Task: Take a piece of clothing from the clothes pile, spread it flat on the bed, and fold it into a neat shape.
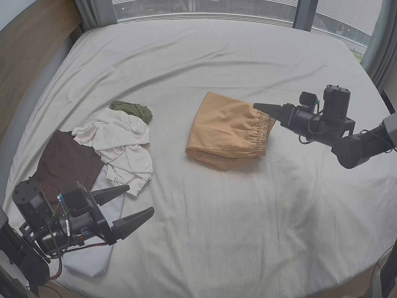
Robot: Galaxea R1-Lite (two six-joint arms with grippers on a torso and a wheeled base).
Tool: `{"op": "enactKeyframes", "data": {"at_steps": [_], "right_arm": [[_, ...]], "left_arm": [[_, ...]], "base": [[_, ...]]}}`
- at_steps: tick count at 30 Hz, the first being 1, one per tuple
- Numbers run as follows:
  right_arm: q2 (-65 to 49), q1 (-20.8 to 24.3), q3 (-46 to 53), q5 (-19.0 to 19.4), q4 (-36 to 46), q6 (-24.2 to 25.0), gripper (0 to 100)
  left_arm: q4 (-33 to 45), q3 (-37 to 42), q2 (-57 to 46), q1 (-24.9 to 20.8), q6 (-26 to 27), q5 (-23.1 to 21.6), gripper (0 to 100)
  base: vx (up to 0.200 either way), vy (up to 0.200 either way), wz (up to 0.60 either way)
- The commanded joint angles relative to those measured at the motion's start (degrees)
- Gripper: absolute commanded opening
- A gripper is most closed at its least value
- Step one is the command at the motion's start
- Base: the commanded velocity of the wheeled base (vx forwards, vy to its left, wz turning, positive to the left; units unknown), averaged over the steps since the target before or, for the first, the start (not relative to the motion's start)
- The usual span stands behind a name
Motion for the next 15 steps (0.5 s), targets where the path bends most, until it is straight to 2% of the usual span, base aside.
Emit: {"op": "enactKeyframes", "data": {"at_steps": [1, 9, 15], "right_arm": [[7.2, 0.9, -4.7, 0.0, 1.0, 0.5, 100], [13.7, 1.3, -10.3, -1.0, 3.6, 0.2, 100], [15.1, 0.4, -10.5, -1.8, 3.7, -2.4, 100]], "left_arm": [[0.0, 0.2, -0.1, 0.1, -0.1, 0.0, 100], [0.0, 0.5, 0.2, 0.2, -0.3, 0.1, 100], [0.0, 0.5, -0.1, 0.2, -0.3, 0.1, 100]], "base": [[0.0, 0.0, 0.0], [0.0, 0.0, 0.0], [0.0, 0.0, 0.0]]}}
